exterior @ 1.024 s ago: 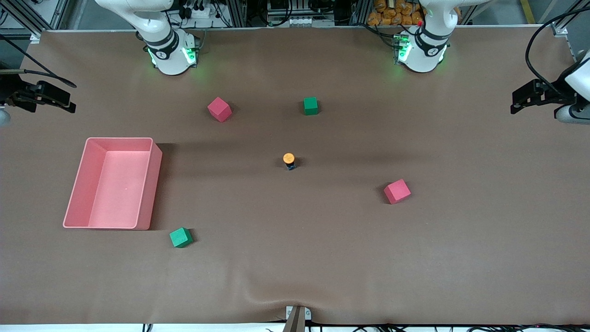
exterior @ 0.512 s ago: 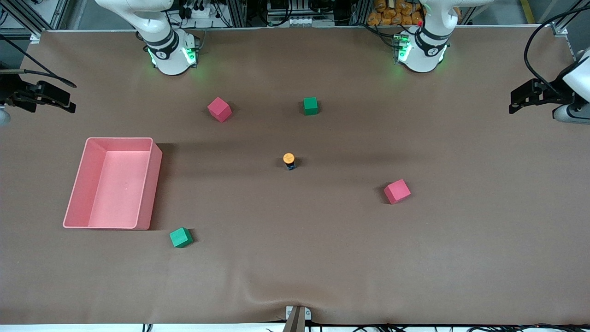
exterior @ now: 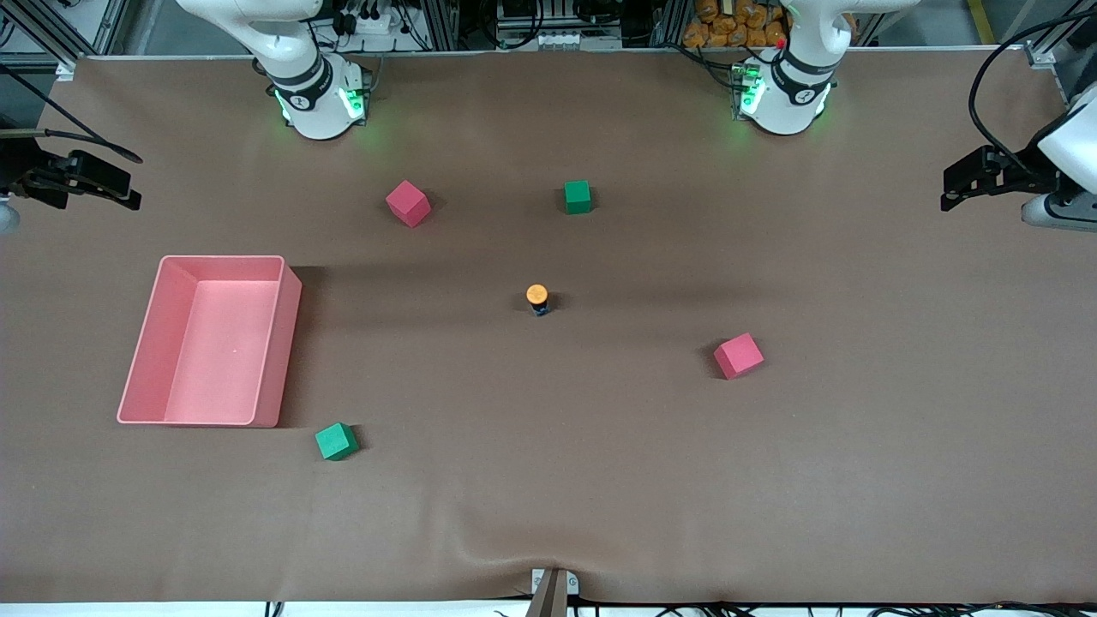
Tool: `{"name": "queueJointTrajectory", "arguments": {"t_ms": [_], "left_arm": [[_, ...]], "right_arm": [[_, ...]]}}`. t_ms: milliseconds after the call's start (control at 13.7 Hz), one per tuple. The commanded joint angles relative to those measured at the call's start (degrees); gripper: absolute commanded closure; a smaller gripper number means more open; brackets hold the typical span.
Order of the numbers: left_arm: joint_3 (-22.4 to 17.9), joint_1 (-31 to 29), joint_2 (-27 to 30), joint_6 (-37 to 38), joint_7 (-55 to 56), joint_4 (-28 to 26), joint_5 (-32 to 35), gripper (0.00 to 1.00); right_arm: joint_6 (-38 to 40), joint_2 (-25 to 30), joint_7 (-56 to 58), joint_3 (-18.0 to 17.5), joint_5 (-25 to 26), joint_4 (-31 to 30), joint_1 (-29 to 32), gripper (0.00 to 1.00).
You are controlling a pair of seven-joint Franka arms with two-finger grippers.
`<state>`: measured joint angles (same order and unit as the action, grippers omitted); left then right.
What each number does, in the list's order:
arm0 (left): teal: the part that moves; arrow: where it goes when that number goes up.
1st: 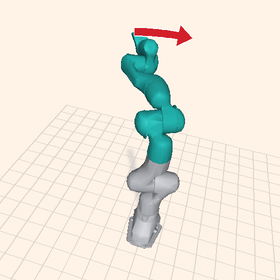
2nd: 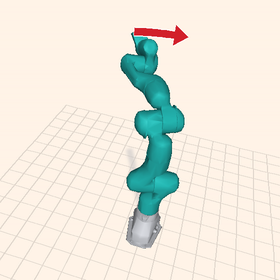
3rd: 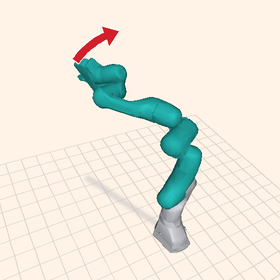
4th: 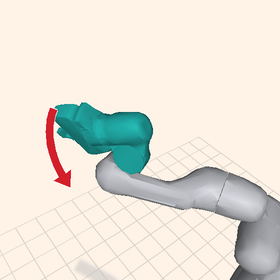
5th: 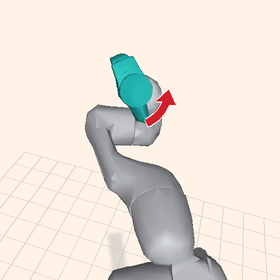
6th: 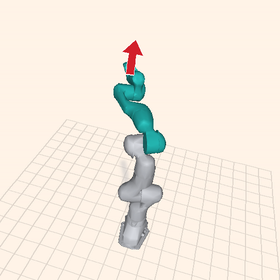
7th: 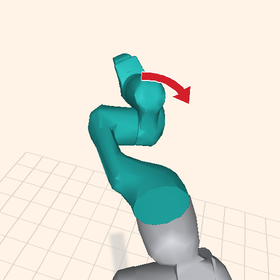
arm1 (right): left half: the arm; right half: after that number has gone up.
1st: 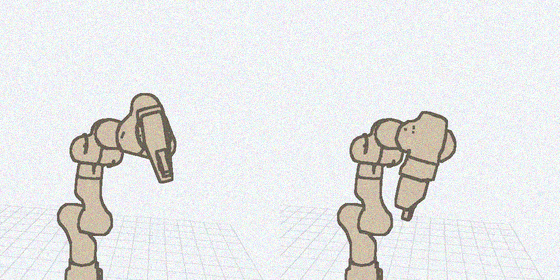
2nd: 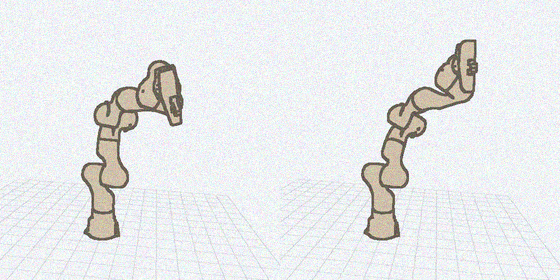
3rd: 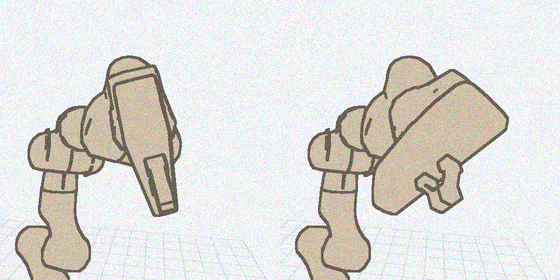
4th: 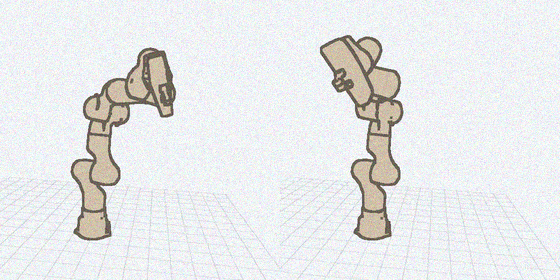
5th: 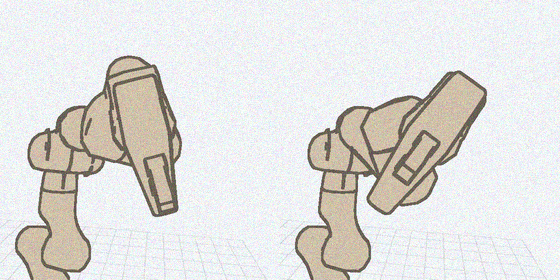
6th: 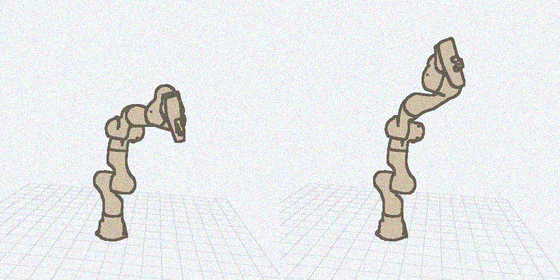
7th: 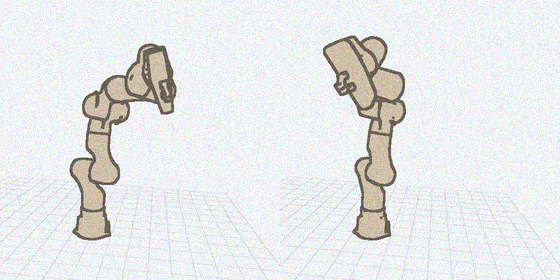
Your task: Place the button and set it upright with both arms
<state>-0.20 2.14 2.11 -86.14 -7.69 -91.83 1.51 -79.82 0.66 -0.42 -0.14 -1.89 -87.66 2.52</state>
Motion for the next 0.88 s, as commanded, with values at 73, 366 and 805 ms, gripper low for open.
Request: {"name": "queueJointTrajectory", "arguments": {"t_ms": [73, 366, 805], "left_arm": [[-0.50, 0.67, -0.44, 0.27, 0.13, 1.21, 0.95, 0.00], [-0.42, 0.59, -0.52, 0.18, 0.39, 1.30, 0.59, 0.00], [-0.33, 0.76, -3.34, 0.18, 1.09, 4.90, 0.95, 0.00]], "right_arm": [[0.10, 0.49, -0.72, 0.05, -1.19, -0.40, 0.03, 0.00], [0.10, 0.49, -0.72, 0.05, -1.19, -0.40, 0.03, 0.00], [0.19, 0.49, -0.63, 0.14, -1.19, -0.49, 0.03, 0.00]]}}
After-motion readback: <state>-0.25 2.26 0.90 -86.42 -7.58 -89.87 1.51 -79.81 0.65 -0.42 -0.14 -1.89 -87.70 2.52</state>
